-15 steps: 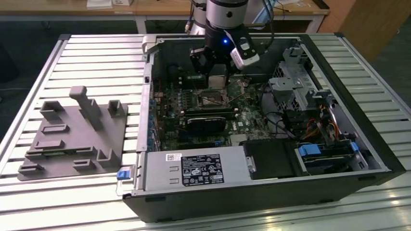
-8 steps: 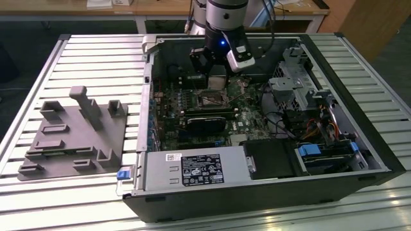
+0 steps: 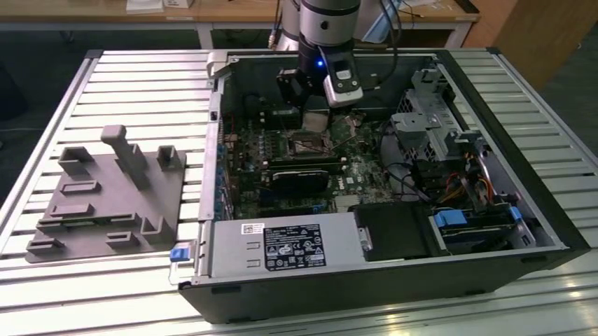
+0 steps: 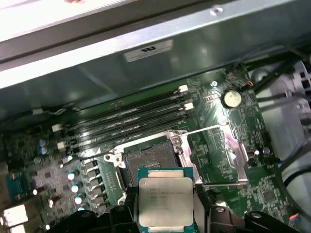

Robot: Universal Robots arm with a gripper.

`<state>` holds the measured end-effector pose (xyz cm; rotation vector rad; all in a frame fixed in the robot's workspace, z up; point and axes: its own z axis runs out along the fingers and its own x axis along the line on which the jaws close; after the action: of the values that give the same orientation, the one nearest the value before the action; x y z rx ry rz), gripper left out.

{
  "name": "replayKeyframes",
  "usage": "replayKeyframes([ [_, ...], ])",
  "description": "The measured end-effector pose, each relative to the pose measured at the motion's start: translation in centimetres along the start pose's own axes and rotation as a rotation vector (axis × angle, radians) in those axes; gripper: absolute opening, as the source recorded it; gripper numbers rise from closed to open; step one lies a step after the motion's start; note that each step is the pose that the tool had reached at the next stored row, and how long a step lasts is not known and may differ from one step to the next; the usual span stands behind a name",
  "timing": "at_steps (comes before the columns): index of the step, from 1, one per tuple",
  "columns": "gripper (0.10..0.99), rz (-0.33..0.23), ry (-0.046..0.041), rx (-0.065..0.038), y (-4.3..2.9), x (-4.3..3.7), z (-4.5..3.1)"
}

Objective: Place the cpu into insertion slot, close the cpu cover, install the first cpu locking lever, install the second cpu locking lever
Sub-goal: 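Place the cpu into insertion slot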

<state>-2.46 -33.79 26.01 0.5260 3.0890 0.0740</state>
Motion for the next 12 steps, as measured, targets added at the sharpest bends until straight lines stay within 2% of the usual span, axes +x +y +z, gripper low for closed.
replayKeyframes([
  [12,0.537,0.218,-0.0104,0.0,0.0,0.0,0.06],
])
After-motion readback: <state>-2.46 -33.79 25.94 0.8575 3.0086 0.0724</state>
